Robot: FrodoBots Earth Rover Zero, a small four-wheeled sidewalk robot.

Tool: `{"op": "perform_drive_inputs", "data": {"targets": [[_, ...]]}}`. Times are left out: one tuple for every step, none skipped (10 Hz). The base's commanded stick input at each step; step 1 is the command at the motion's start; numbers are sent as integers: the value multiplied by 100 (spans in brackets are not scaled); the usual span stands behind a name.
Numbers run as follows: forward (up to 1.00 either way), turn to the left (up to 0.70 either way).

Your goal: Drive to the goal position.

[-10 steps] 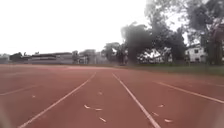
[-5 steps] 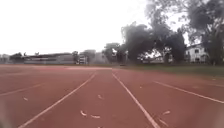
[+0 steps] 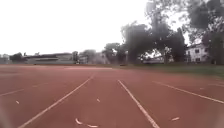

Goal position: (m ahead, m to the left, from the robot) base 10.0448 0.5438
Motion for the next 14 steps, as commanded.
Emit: {"op": "perform_drive_inputs", "data": {"targets": [[45,0],[45,0],[45,0],[45,0],[45,0],[45,0],[45,0],[45,0],[45,0],[45,0],[45,0],[45,0],[45,0],[45,0]]}}
